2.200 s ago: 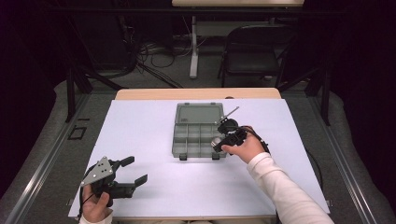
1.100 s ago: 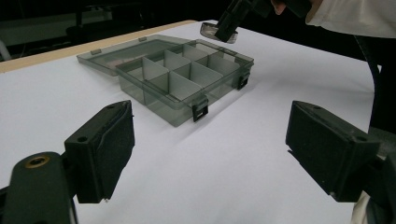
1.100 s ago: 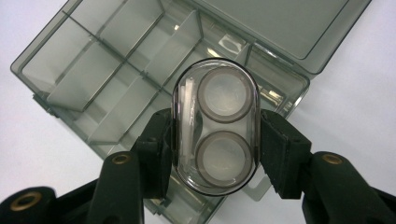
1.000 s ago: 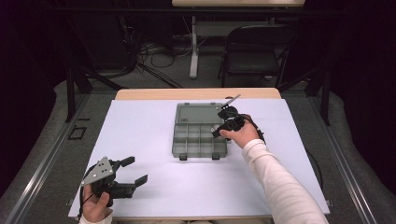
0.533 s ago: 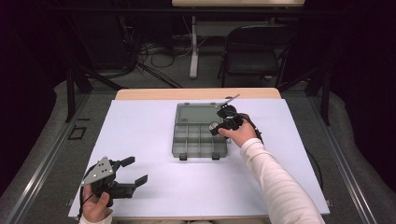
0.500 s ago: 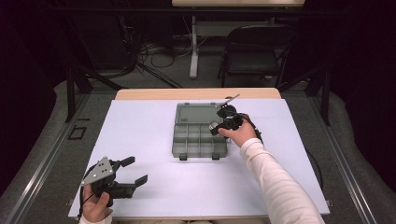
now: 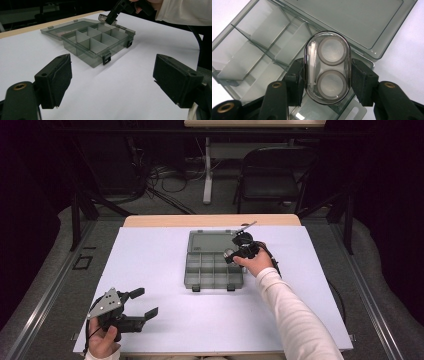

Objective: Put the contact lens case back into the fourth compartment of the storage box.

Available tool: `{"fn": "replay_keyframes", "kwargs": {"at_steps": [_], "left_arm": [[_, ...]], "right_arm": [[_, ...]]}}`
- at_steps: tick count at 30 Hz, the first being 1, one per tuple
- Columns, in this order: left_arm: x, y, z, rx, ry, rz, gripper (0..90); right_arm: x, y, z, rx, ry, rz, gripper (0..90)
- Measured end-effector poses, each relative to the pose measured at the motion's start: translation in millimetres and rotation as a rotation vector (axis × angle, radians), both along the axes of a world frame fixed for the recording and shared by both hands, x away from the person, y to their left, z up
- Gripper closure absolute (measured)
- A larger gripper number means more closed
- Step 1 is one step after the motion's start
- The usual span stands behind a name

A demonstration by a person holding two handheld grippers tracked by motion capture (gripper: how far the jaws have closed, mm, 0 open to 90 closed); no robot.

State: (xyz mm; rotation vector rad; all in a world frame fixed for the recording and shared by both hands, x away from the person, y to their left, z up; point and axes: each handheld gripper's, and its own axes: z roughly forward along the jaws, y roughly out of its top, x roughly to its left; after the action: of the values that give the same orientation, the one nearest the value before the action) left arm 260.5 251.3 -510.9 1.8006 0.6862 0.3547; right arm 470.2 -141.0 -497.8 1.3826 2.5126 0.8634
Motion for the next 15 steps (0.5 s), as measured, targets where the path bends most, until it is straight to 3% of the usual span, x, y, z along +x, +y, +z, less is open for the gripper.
{"fn": "replay_keyframes", "kwargs": {"at_steps": [8,15], "left_arm": [[0.0,0.2,0.0,0.0,0.0,0.0,16.2],[-0.1,0.2,0.1,0.001,-0.001,0.0,16.1]], "right_arm": [[3.3,-0.2,-5.5,0.008,-0.009,-0.013,48.5],[4.9,-0.6,-6.8,0.0,0.012,-0.009,48.5]]}}
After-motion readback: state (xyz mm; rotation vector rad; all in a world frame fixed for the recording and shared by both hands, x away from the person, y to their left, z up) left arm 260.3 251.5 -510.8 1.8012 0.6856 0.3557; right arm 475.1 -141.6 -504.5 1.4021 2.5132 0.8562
